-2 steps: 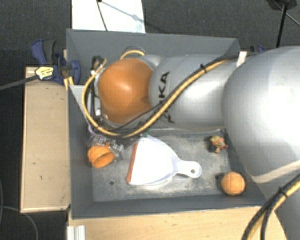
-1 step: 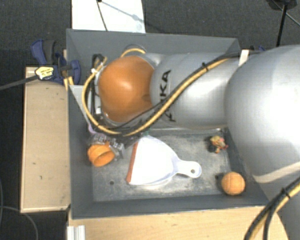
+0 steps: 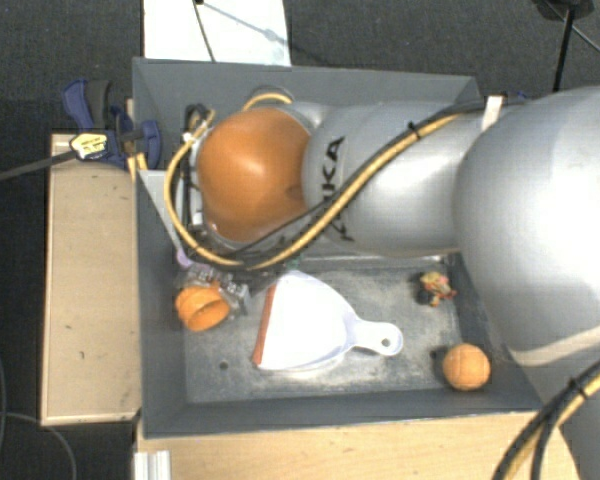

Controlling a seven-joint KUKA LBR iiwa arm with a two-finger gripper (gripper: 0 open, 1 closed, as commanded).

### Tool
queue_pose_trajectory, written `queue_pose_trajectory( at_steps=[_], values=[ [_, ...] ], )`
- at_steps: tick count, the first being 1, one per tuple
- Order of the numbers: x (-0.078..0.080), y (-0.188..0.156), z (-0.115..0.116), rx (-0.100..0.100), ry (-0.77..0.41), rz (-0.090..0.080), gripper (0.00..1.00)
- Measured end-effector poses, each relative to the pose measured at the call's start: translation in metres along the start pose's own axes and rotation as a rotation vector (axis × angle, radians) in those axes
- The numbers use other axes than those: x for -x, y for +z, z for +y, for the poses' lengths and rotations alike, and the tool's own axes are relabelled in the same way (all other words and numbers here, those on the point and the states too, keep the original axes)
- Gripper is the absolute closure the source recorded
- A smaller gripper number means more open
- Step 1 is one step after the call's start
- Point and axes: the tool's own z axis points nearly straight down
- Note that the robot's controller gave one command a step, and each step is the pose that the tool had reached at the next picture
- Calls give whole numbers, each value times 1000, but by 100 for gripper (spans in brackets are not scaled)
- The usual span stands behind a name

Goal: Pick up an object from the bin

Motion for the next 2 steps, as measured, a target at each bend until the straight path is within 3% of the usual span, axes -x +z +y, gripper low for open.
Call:
queue_pose_trajectory(
  at_steps=[2],
  values=[
    [0, -23, 1, 3, 3, 4, 100]
  ],
)
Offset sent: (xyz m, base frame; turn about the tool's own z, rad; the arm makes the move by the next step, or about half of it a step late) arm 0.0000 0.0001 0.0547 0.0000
